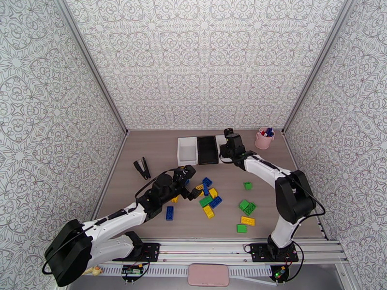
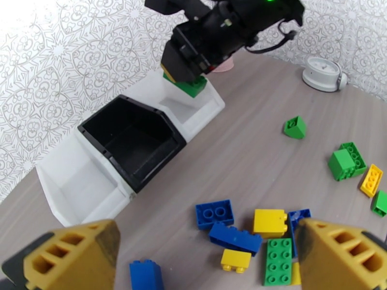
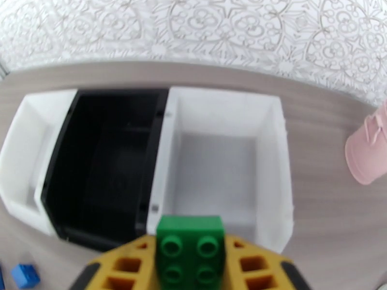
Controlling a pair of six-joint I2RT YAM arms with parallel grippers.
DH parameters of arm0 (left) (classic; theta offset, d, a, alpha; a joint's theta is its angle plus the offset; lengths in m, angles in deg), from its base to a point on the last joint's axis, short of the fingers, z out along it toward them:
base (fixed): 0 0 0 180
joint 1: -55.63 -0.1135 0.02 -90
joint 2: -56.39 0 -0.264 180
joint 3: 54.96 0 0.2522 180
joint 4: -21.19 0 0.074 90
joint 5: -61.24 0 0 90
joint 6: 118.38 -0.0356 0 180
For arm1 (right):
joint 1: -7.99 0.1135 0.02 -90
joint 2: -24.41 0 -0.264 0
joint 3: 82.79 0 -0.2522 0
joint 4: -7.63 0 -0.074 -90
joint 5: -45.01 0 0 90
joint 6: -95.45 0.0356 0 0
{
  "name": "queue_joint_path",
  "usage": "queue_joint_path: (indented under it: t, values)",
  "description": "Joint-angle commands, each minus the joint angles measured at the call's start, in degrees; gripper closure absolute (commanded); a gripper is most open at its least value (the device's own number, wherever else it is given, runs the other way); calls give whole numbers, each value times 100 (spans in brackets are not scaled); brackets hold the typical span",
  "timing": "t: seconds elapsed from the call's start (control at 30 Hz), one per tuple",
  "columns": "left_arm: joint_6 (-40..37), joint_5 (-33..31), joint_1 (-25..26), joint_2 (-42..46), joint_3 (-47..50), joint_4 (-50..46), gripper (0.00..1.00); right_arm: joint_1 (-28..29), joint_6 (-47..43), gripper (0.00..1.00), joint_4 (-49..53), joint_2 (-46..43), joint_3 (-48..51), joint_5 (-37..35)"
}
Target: Sort the legos into containers by color
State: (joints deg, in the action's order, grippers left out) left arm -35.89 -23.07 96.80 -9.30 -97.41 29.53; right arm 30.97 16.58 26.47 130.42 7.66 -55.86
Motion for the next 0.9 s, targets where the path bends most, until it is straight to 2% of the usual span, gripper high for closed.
queue_joint_path:
  t: [0.0, 0.17, 0.33, 0.4, 0.5, 0.7, 0.87]
  values:
    - [111, -184, 64, 20, 36, 239, 0, -143, -81, 72, -289, 460, -465, 69]
    - [207, -323, 76, 52, 153, 374, 0, -232, -84, 70, -316, 996, -862, 103]
    - [393, -517, 45, 228, 248, 445, 0, -233, -155, 46, -353, 809, -799, 74]
    - [623, -826, 33, 319, 279, 407, 0, -233, -226, 36, -381, 612, -654, 129]
    - [1502, -1953, 10, 479, 259, 67, 0, -233, -372, 28, -630, 236, -246, 302]
    - [2551, -2997, -146, 684, -87, -1394, 0, -233, -975, 15, -932, -570, 491, 1637]
    - [3715, -3069, -543, 661, -457, -2715, 0, -94, -1751, 6, -857, -1108, 898, 2879]
